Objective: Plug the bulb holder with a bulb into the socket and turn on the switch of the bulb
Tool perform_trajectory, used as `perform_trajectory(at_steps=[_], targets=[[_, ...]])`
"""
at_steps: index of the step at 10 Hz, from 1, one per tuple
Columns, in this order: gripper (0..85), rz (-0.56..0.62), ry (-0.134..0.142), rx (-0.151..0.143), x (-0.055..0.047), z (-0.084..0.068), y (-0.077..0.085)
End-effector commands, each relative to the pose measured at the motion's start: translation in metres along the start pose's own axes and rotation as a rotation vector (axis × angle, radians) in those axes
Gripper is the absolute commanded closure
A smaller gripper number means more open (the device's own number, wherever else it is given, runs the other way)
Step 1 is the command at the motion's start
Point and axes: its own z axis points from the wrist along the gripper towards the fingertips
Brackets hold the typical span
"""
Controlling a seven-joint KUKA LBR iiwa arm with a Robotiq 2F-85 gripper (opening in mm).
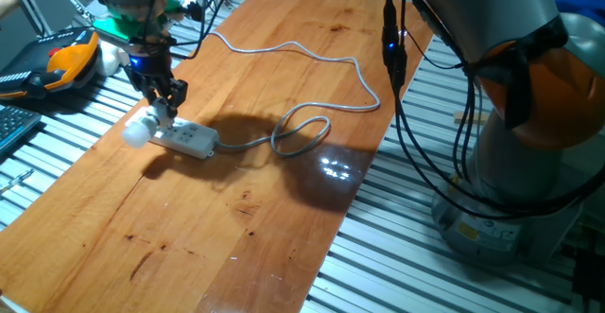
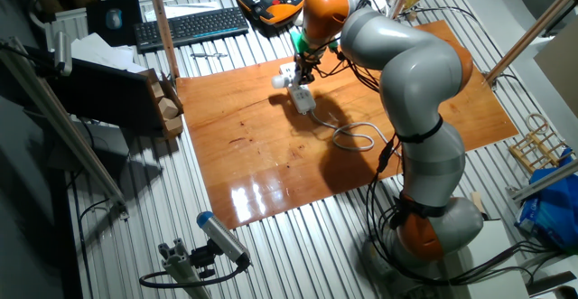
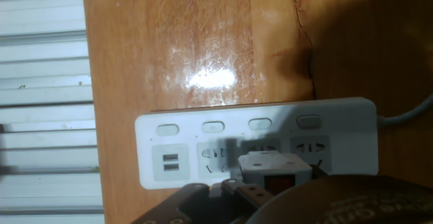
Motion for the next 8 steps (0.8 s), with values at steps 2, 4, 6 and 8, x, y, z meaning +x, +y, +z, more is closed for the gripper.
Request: perform_trajectory(at_steps=[2,4,6,8], targets=[[85.0,-0.003,0.004,-0.002,-0.0001,0.0022,0.0004],[85.0,-0.003,0.004,-0.002,-0.0006,0.0036,0.0008],[85.0,0.001,0.007,-0.002,-0.0011,0.0056,0.0000],[85.0,0.004,0.007,-0.002,-0.0012,0.0060,-0.0004]])
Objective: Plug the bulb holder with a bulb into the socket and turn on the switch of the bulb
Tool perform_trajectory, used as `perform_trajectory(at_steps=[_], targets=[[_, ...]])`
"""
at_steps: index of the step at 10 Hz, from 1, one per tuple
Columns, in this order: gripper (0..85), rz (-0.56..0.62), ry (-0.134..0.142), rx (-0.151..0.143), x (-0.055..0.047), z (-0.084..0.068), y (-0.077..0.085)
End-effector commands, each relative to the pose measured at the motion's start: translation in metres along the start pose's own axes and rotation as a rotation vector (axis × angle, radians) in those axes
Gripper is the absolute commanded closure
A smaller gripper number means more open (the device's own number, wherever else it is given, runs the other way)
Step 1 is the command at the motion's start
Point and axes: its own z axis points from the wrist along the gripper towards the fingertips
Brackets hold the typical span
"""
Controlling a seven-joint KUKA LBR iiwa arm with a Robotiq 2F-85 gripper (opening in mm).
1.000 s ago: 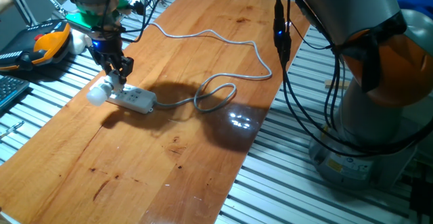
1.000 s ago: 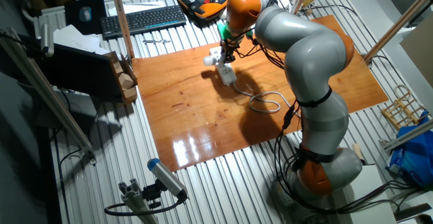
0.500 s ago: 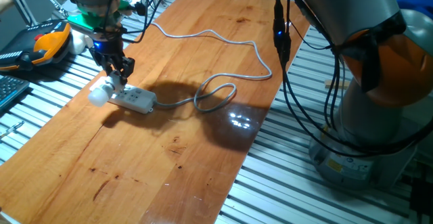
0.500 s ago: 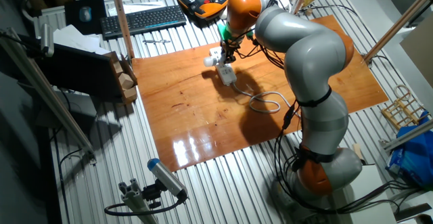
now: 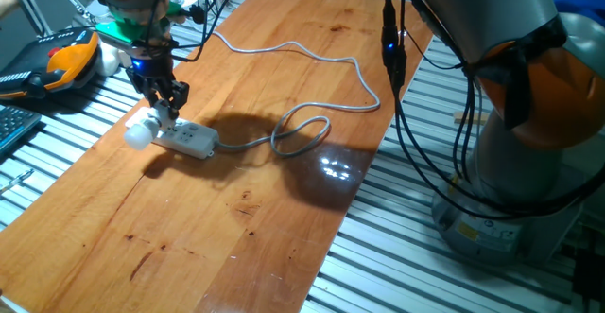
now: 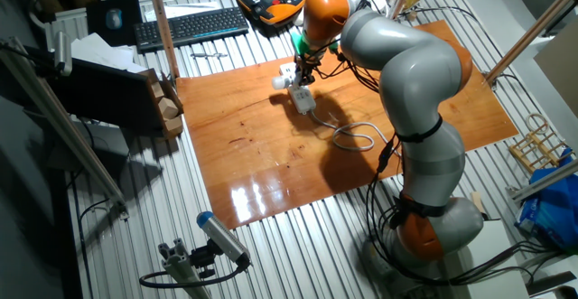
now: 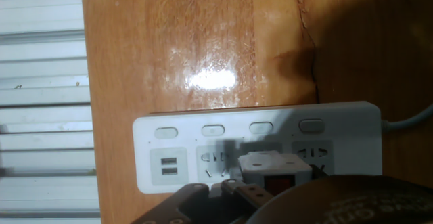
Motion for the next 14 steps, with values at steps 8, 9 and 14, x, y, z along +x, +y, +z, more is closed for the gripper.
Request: perform_trajectory(at_steps=[8,9,14], targets=[[85.0,0.006,0.000,0.000,-0.0002,0.0026,-0.0032],[85.0,0.008,0.000,-0.003,-0.0001,0.0020,-0.0026],[85.0,0.014,-0.002,0.006,-0.0005,-0.0017,-0.0019]])
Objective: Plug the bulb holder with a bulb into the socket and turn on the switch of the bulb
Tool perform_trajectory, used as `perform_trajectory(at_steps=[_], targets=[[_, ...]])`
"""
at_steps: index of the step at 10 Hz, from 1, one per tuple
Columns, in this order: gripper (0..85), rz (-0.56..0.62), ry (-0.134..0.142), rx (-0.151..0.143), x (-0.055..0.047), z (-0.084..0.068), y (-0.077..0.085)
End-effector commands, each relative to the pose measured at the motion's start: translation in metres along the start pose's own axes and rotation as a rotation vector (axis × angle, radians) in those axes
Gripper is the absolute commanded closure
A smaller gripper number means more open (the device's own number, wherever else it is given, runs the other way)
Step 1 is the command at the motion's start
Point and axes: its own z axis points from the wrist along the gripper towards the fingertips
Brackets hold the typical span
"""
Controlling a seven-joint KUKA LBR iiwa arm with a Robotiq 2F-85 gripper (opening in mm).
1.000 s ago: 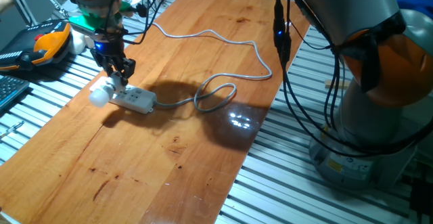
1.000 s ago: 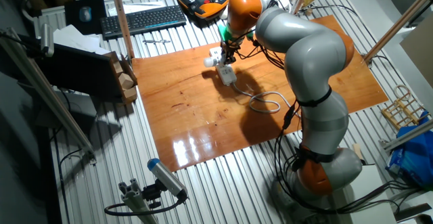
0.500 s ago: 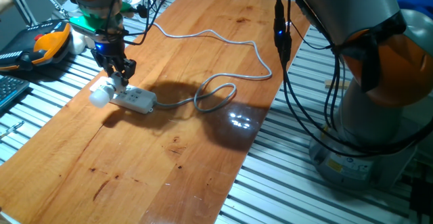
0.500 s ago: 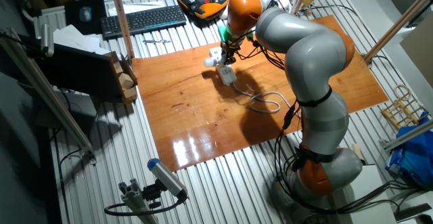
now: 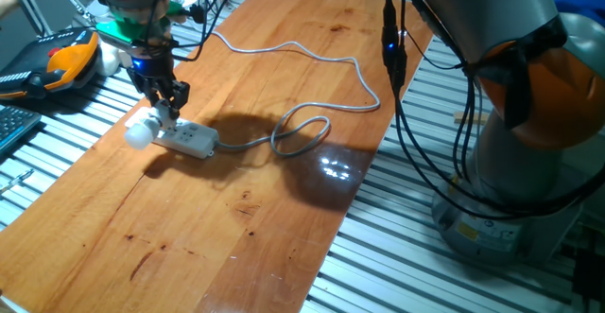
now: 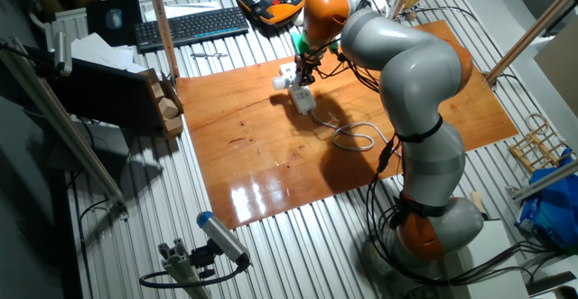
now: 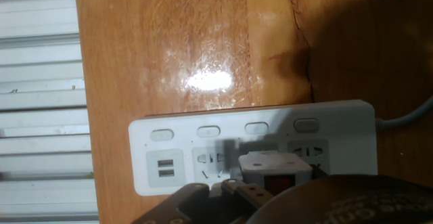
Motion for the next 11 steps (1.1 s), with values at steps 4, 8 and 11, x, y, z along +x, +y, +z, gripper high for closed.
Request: perform_trajectory(at_steps=[4,8,11], targets=[[85.0,0.000,0.001,-0.001,-0.0003,0.0025,-0.0002],[85.0,0.001,0.008,-0.002,-0.0008,0.0057,-0.0005],[85.0,0.001,0.012,-0.005,-0.0005,0.0075,-0.0009]])
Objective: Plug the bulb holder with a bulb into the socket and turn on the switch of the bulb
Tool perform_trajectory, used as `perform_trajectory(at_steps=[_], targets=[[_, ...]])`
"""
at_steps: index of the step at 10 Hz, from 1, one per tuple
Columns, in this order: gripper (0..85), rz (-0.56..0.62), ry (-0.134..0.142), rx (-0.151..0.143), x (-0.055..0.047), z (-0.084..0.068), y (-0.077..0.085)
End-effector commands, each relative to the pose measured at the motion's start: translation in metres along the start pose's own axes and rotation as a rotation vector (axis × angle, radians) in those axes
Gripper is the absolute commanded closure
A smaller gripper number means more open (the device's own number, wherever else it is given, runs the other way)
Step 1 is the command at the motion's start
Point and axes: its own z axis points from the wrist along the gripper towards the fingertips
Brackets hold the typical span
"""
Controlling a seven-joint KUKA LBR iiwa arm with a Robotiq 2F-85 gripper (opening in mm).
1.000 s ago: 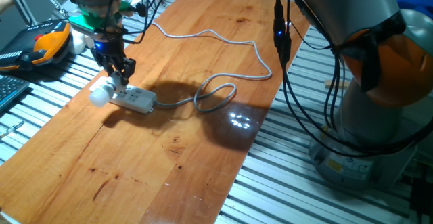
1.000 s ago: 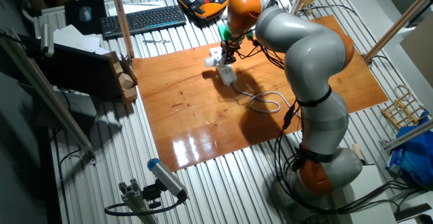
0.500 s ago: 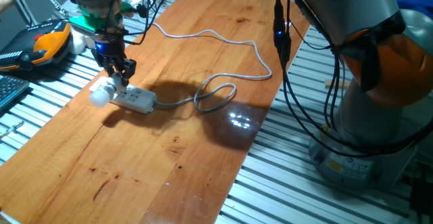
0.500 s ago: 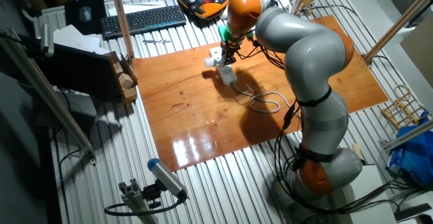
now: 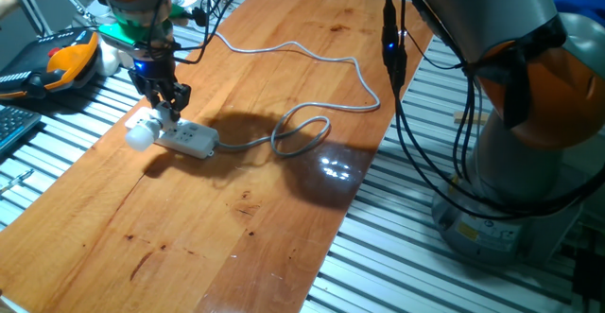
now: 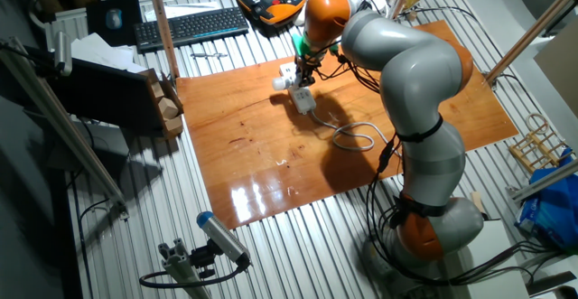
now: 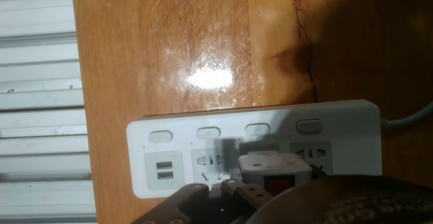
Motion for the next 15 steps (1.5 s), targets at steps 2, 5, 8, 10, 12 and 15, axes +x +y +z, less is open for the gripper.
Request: perform_trajectory(at_steps=[2,5,8,10,12,15], targets=[[85.0,-0.002,0.002,0.000,0.0002,0.0009,-0.0002],[85.0,-0.003,0.005,0.000,0.0002,0.0032,-0.0008],[85.0,-0.006,0.003,0.000,0.0003,0.0033,-0.0010],[85.0,-0.006,0.003,-0.001,0.0006,0.0041,-0.0013],[85.0,-0.006,0.003,-0.003,0.0009,0.0062,-0.0025],[85.0,-0.006,0.003,-0.006,0.0015,0.0097,-0.0037]])
